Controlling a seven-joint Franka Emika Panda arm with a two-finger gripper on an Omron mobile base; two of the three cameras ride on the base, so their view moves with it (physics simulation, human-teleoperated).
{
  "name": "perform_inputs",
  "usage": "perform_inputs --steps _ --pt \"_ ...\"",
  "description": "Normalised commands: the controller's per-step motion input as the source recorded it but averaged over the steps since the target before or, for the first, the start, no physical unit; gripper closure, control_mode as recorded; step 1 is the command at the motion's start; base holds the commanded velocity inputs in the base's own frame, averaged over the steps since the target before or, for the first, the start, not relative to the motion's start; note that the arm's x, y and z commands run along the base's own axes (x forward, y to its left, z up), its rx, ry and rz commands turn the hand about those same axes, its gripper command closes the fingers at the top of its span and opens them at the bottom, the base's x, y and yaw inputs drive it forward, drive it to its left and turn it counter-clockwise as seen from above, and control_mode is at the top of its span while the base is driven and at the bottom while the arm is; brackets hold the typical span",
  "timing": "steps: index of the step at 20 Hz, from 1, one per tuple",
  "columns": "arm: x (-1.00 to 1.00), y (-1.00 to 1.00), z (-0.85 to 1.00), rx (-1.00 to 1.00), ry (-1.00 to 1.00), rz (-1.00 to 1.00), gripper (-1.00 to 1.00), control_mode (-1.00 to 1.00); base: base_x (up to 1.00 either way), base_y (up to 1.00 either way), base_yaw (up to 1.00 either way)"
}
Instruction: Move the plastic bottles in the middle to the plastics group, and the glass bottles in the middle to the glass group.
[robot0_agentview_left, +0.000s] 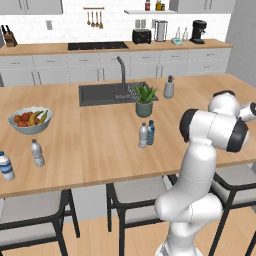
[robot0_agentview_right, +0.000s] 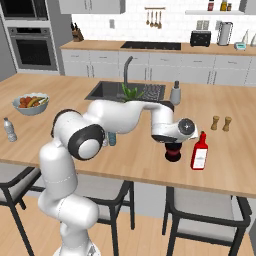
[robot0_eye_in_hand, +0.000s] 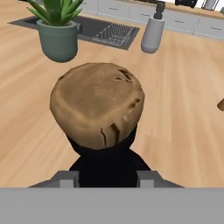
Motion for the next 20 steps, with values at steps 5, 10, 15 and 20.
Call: perform_inputs --steps 5,10,15,20 --pt "0.0 0.0 -0.13 0.0 0.0 0.0 1.0 -1.0 0.0 0.0 0.0" --pt "0.0 0.01 0.0 -0.01 0.0 0.0 -1.0 -1.0 0.0 0.0 0.0" --pt "0.0 0.03 0.19 -0.04 0.02 0.0 -1.0 -1.0 0.0 0.0 0.0" --pt "0.0 0.01 0.46 0.0 0.0 0.0 -1.0 -1.0 0.0 0.0 0.0"
